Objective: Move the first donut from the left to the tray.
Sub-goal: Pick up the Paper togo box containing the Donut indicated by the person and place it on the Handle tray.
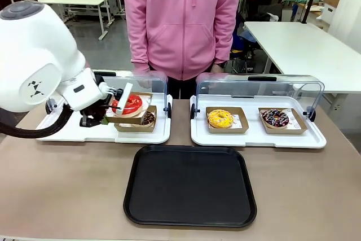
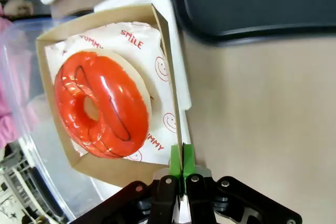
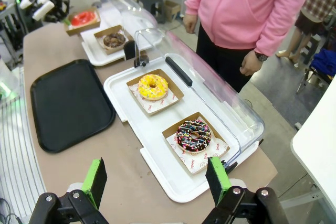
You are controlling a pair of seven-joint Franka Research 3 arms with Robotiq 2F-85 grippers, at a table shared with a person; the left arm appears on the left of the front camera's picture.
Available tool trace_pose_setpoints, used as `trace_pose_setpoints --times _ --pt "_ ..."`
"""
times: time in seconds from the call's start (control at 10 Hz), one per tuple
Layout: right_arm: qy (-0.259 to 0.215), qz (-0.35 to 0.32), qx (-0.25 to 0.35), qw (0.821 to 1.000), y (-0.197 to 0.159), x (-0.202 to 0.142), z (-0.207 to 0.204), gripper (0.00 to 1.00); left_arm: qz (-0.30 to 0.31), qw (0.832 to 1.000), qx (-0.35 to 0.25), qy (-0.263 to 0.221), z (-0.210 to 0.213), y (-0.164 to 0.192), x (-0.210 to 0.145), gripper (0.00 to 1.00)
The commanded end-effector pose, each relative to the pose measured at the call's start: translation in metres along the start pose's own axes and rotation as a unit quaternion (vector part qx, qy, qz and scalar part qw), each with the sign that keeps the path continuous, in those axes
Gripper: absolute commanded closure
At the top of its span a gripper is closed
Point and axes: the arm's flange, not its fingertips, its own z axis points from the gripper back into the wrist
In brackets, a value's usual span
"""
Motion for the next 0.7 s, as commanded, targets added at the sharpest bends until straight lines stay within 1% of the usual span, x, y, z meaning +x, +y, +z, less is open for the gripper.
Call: trace_pose_setpoints --times 0.0,0.1,0.3,0.4,0.5,0.6 --pt "-0.01 0.009 0.0 1.0 -0.001 0.002 -0.001 0.0 -0.017 1.0 -0.016 0.017 0.001 -0.058 -0.006 0.98" --pt "-0.01 0.009 0.0 1.0 -0.001 0.002 -0.001 0.0 0.0 1.0 0.0 0.0 0.0 0.0 0.0 0.98" --pt "-0.01 0.009 0.0 1.0 -0.001 0.002 -0.001 0.0 0.0 1.0 0.0 0.0 0.0 0.0 0.0 0.98" --pt "-0.01 0.009 0.0 1.0 -0.001 0.002 -0.001 0.0 -0.006 1.0 -0.01 -0.001 0.002 -0.004 0.007 0.98" --pt "-0.01 0.009 0.0 1.0 -0.001 0.002 -0.001 0.0 -0.014 0.999 -0.022 -0.022 -0.013 -0.018 0.029 0.98" --pt "-0.01 0.009 0.0 1.0 -0.001 0.002 -0.001 0.0 -0.009 0.999 -0.021 -0.043 -0.023 -0.038 0.061 0.98"
